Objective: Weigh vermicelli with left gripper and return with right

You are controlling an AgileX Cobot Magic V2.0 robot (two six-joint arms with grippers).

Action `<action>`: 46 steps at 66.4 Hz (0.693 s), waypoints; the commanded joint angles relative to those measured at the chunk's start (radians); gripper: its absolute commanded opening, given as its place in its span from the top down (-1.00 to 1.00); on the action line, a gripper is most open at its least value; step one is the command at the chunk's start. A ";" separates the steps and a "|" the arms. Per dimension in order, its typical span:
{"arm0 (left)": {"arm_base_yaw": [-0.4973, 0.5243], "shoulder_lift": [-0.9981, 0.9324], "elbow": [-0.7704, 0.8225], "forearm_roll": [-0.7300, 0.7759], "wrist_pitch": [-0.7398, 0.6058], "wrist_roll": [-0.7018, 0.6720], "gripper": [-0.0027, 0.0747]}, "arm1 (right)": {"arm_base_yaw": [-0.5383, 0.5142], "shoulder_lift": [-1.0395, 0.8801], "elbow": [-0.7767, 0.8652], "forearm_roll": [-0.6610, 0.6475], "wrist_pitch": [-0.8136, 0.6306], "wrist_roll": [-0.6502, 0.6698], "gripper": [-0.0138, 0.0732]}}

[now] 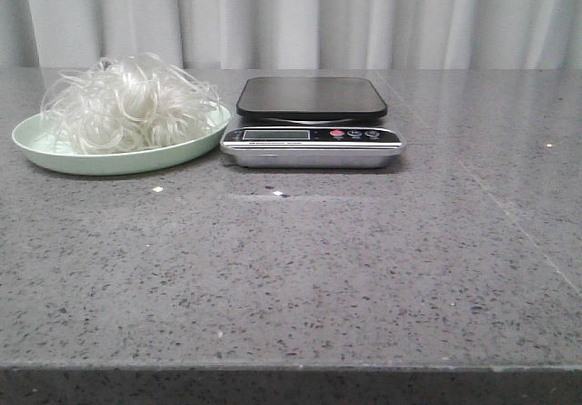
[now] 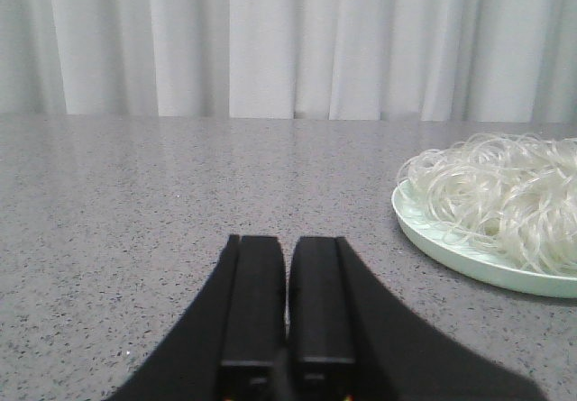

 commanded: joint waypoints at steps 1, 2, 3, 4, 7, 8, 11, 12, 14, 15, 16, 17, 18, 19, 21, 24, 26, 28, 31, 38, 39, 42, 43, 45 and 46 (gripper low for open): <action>0.000 -0.020 0.008 0.003 -0.072 -0.010 0.60 | -0.003 0.012 -0.025 -0.013 -0.082 -0.010 0.30; 0.000 -0.020 0.008 0.003 -0.072 -0.010 0.60 | -0.003 0.012 -0.025 -0.013 -0.082 -0.010 0.30; 0.000 -0.020 0.008 0.003 -0.072 -0.010 0.60 | -0.003 0.012 -0.025 -0.013 -0.082 -0.010 0.30; 0.000 -0.020 0.008 0.003 -0.072 -0.010 0.60 | -0.003 0.012 -0.025 -0.013 -0.082 -0.010 0.30; 0.000 -0.020 0.008 0.003 -0.072 -0.010 0.60 | -0.003 0.012 -0.025 -0.013 -0.082 -0.010 0.30; 0.000 -0.020 0.008 0.003 -0.072 -0.010 0.60 | -0.003 0.012 -0.025 -0.013 -0.082 -0.010 0.30; 0.000 -0.020 0.008 0.003 -0.072 -0.010 0.60 | -0.003 0.012 -0.025 -0.013 -0.082 -0.010 0.30; 0.000 -0.020 0.008 0.003 -0.072 -0.010 0.60 | -0.003 0.012 -0.025 -0.013 -0.082 -0.010 0.30; 0.000 -0.020 0.008 0.003 -0.072 -0.010 0.60 | -0.003 0.012 -0.025 -0.013 -0.082 -0.010 0.30; 0.000 -0.020 0.008 0.003 -0.072 -0.010 0.60 | -0.003 0.012 -0.025 -0.013 -0.082 -0.010 0.30; 0.000 -0.020 0.008 0.003 -0.072 -0.010 0.60 | -0.003 0.012 -0.025 -0.013 -0.082 -0.010 0.30; 0.000 -0.020 0.008 0.003 -0.072 -0.010 0.60 | -0.003 0.012 -0.025 -0.013 -0.082 -0.010 0.30; 0.000 -0.020 0.008 0.003 -0.072 -0.010 0.60 | -0.003 0.012 -0.025 -0.013 -0.082 -0.010 0.30; 0.000 -0.020 0.008 0.003 -0.072 -0.010 0.60 | -0.003 0.012 -0.025 -0.013 -0.082 -0.010 0.30; 0.000 -0.020 0.008 0.003 -0.072 -0.010 0.60 | -0.003 0.012 -0.025 -0.013 -0.082 -0.010 0.30; 0.000 -0.020 0.008 0.003 -0.072 -0.010 0.60 | -0.003 0.010 -0.019 -0.013 -0.084 -0.010 0.30; 0.000 -0.020 0.008 0.003 -0.072 -0.010 0.60 | -0.004 0.008 -0.017 -0.013 -0.084 -0.010 0.30; 0.000 -0.020 0.008 0.003 -0.072 -0.010 0.60 | -0.007 0.008 -0.016 -0.013 -0.084 -0.010 0.30; 0.000 -0.020 0.008 0.003 -0.072 -0.010 0.60 | -0.019 0.008 -0.014 -0.013 -0.085 -0.010 0.30; 0.000 -0.020 0.008 0.003 -0.072 -0.010 0.60 | -0.119 0.008 0.003 -0.013 -0.087 -0.010 0.30; 0.000 -0.020 0.008 0.003 -0.072 -0.010 0.60 | -0.119 0.008 0.005 -0.013 -0.087 -0.010 0.30; 0.000 -0.020 0.008 0.003 -0.072 -0.010 0.60 | -0.198 0.008 0.016 -0.013 -0.093 -0.010 0.30; 0.000 -0.020 0.008 0.003 -0.072 -0.010 0.60 | -0.198 0.008 0.018 -0.013 -0.093 -0.010 0.30; 0.000 -0.020 0.008 0.003 -0.072 -0.010 0.60 | -0.250 0.008 0.027 -0.013 -0.097 -0.010 0.30; 0.000 -0.020 0.008 0.003 -0.072 -0.010 0.60 | -0.281 0.008 0.035 -0.012 -0.100 -0.010 0.30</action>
